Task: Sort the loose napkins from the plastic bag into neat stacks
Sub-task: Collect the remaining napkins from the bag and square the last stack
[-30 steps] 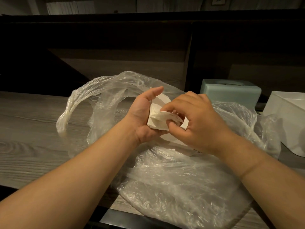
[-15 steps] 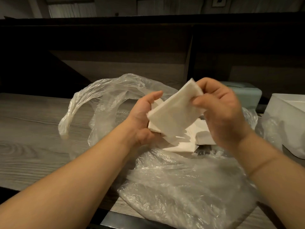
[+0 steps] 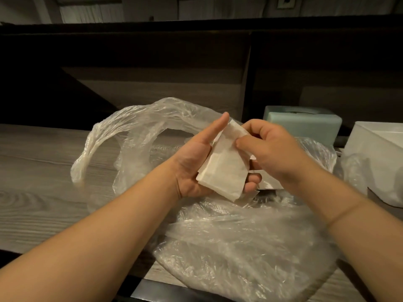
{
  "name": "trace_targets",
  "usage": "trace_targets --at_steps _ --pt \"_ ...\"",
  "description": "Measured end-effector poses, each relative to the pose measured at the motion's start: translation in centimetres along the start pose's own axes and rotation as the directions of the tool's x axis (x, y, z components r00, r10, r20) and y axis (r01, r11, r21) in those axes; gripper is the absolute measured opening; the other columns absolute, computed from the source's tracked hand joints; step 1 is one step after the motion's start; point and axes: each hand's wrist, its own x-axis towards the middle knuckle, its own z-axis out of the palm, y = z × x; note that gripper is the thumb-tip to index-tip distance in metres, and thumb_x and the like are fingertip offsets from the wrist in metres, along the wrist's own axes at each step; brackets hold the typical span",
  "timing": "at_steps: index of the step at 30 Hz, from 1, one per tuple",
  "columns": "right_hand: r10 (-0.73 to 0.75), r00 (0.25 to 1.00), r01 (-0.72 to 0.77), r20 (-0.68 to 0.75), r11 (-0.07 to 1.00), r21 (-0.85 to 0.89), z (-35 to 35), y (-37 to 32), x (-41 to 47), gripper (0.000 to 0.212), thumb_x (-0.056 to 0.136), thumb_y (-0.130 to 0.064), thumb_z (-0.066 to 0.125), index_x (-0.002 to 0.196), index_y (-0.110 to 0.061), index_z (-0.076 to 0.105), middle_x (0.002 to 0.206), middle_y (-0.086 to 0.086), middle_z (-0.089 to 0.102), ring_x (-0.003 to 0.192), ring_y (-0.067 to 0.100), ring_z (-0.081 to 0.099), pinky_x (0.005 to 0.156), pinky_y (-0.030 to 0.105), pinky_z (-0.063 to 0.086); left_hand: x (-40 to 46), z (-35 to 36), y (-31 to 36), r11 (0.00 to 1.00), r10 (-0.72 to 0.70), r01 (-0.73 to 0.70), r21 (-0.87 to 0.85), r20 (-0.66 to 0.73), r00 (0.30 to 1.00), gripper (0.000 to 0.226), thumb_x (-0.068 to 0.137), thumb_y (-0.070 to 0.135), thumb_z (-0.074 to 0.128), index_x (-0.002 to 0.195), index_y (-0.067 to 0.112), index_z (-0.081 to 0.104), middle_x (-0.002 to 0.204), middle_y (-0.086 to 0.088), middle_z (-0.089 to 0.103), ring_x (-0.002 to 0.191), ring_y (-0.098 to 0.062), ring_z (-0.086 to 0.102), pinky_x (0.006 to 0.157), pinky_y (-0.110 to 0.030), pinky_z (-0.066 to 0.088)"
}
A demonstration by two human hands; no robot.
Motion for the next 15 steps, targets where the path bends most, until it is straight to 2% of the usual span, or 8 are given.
trace_targets --at_steps 2,4,5,7,9,12,13,15 --pt "-0.032 0.999 0.03 -0.03 0.997 -0.071 0.2 0.2 0.0 0.005 0.099 -0.025 0.062 0.101 -0.022 0.065 0.094 0.001 0.067 0.087 0.03 0.069 0.072 0.049 0.062 -0.1 0.2 0.0 1.0 0.002 -0.002 0.026 -0.02 1.0 0.053 0.087 0.051 0.071 0.119 0.008 0.072 0.108 -0.02 0.066 0.096 -0.036 0.063 0.093 -0.049 0.051" --pt "-0.089 0.996 0.084 -0.029 0.984 -0.155 0.3 0.5 0.1 0.018 0.1 -0.029 0.06 0.117 -0.032 0.06 0.11 -0.008 0.057 0.099 0.018 0.063 0.077 0.045 0.062 -0.1 0.4 0.0 1.0 0.003 -0.002 0.008 -0.054 0.999 0.049 0.089 0.049 0.07 0.118 0.01 0.072 0.109 -0.018 0.066 0.095 -0.034 0.064 0.091 -0.048 0.051" --pt "-0.113 0.994 0.11 -0.005 0.982 -0.153 0.2 0.8 0.1 0.028 0.099 -0.031 0.06 0.127 -0.036 0.054 0.118 -0.011 0.052 0.105 0.016 0.06 0.076 0.044 0.062 -0.1 0.4 0.1 0.999 0.011 -0.013 -0.029 -0.094 0.995 0.051 0.088 0.052 0.07 0.118 0.01 0.072 0.109 -0.017 0.067 0.095 -0.033 0.065 0.09 -0.047 0.052" --pt "-0.18 0.981 0.189 0.066 0.969 -0.159 0.0 1.3 0.0 0.051 0.094 -0.04 0.065 0.14 -0.04 0.043 0.128 -0.013 0.043 0.114 0.01 0.054 0.077 0.033 0.061 0.2 0.2 0.3 0.99 0.023 -0.047 -0.134 -0.174 0.984 0.061 0.086 0.061 0.069 0.12 0.01 0.067 0.109 -0.013 0.067 0.093 -0.031 0.067 0.085 -0.046 0.056" --pt "-0.289 0.947 0.319 0.14 0.895 -0.312 -0.1 1.4 -0.3 0.065 0.083 -0.055 0.07 0.14 -0.042 0.041 0.13 -0.018 0.038 0.119 0.001 0.045 0.088 0.021 0.053 0.4 0.1 0.5 0.98 0.02 -0.057 -0.19 -0.193 0.981 0.072 0.085 0.073 0.063 0.122 0.01 0.061 0.106 -0.01 0.066 0.09 -0.028 0.069 0.083 -0.042 0.058" --pt "-0.39 0.892 0.452 0.231 0.741 -0.496 0.0 1.4 -0.5 0.071 0.07 -0.076 0.066 0.13 -0.045 0.044 0.122 -0.025 0.037 0.119 0.007 0.039 0.101 0.036 0.046 0.4 0.0 0.6 0.974 0.02 -0.06 -0.219 -0.182 0.983 0.081 0.086 0.079 0.056 0.105 0.001 0.071 0.095 -0.013 0.07 0.085 -0.028 0.07 0.089 -0.037 0.051" --pt "-0.39 0.885 0.465 0.255 0.725 -0.508 0.0 1.5 -0.5 0.07 0.069 -0.079 0.065 0.127 -0.045 0.047 0.121 -0.025 0.038 0.118 0.008 0.038 0.1 0.039 0.046 0.4 0.0 0.6 0.974 0.021 -0.062 -0.22 -0.184 0.983 0.082 0.087 0.078 0.056 0.097 -0.001 0.075 0.092 -0.014 0.071 0.082 -0.029 0.071 0.089 -0.036 0.051" --pt "-0.406 0.873 0.488 0.272 0.692 -0.532 0.2 1.6 -0.3 0.06 0.072 -0.078 0.061 0.121 -0.044 0.053 0.118 -0.024 0.042 0.116 0.008 0.037 0.101 0.042 0.043 0.3 0.2 0.5 0.98 0.031 -0.064 -0.187 -0.175 0.984 0.079 0.086 0.076 0.057 0.094 0.0 0.075 0.091 -0.014 0.07 0.083 -0.029 0.071 0.087 -0.037 0.054"
